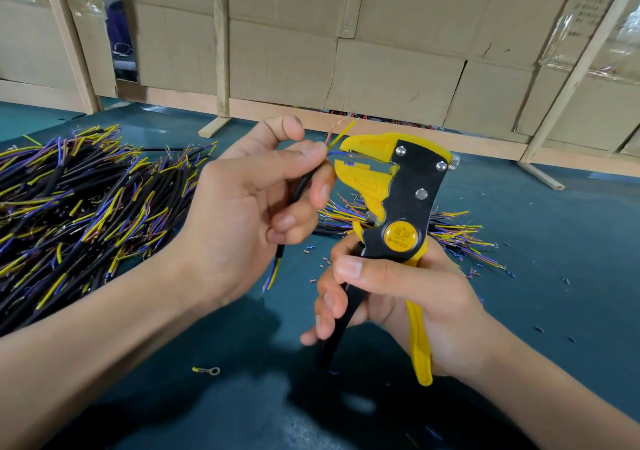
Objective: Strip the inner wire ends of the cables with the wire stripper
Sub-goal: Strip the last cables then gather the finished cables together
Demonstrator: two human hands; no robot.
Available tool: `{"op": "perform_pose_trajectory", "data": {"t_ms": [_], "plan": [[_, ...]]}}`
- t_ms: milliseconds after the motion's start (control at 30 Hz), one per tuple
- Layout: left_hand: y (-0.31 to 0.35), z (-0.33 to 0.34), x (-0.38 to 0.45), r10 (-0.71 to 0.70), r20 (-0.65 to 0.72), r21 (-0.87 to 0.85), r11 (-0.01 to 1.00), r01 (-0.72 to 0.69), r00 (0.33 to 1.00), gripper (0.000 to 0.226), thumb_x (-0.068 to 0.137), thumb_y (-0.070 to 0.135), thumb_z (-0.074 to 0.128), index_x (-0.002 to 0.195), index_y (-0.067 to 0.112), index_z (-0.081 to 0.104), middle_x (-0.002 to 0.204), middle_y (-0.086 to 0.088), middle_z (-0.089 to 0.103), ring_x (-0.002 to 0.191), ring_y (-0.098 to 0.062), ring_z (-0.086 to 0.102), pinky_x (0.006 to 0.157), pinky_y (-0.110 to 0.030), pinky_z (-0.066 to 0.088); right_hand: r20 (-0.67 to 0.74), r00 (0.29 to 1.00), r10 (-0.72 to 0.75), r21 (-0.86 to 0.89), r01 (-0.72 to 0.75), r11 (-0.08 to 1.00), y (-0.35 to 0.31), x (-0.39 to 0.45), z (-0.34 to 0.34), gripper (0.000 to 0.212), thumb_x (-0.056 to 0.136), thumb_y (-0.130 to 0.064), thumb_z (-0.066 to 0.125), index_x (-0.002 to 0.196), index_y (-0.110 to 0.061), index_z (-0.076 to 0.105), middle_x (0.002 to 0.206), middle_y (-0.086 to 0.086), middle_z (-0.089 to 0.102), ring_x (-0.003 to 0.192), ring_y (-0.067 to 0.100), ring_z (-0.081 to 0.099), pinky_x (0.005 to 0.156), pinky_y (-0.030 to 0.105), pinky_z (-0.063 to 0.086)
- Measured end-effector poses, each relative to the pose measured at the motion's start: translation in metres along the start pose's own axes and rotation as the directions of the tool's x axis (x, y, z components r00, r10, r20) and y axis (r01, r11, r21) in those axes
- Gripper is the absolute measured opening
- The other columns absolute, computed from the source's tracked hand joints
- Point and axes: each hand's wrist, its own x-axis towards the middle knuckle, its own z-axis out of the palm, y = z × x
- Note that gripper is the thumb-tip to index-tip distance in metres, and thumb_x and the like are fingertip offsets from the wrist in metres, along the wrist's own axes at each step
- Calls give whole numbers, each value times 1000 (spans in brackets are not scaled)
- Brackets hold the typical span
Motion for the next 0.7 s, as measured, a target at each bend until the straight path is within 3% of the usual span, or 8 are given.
{"op": "perform_pose_trajectory", "data": {"t_ms": [267,700], "plan": [[2,1,-2,2,30,4,1000,-3,1000,18,83,16,52,95,21,40,59,-3,49,49,-17,12,49,-33,7,-11,1000,18,35,-18,999,-3,0,5,21,85,-11,62,71,0,52,64,14,58,56,32,61,64,52,56],[2,0,-2,-7,43,-1,1000,7,999,21,82,15,55,95,22,40,60,-3,50,47,-16,13,48,-32,7,-25,1000,14,34,-13,999,-1,0,6,14,84,-11,64,73,-4,57,63,15,57,56,33,61,64,54,56]]}}
